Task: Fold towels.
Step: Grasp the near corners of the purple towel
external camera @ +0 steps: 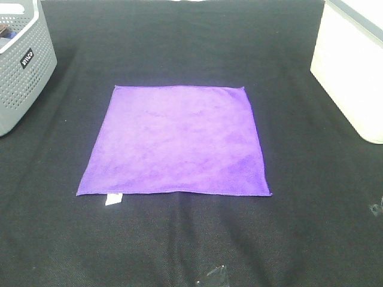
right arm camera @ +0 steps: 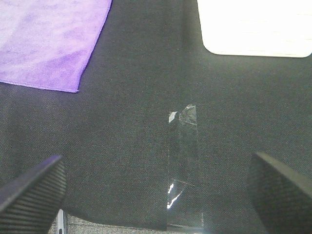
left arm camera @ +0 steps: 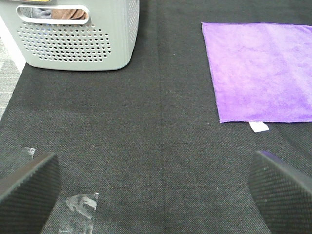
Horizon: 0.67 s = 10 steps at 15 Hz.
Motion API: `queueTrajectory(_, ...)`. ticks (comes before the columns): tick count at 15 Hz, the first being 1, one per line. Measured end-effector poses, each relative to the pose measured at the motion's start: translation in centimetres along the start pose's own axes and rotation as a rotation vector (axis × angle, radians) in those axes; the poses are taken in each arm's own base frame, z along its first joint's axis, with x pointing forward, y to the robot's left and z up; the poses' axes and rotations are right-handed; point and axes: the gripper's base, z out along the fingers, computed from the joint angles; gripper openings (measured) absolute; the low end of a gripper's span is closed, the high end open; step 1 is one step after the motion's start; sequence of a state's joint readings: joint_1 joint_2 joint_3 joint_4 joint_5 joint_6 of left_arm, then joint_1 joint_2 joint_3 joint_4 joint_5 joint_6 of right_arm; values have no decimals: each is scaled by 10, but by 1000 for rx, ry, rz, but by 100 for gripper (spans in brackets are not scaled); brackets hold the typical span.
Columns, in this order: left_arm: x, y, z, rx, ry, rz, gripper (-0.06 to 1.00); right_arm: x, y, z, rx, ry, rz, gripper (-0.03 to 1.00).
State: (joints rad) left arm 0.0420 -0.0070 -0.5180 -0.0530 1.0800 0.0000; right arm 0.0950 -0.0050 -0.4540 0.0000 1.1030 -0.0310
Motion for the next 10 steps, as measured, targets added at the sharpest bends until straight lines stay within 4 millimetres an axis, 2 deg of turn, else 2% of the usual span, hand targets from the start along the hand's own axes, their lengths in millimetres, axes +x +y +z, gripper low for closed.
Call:
queueTrajectory(8, 0, -1, 0, 8, 2, -4, 99, -2, 1, -1, -8, 9, 18, 96)
queueTrajectory(9, -6, -2, 0, 16, 26, -10, 99, -9, 1, -2, -16, 65, 38, 96)
queueTrajectory(10, -20, -3, 0, 23, 74, -15, 99, -22, 2, 0, -27, 158, 50, 96)
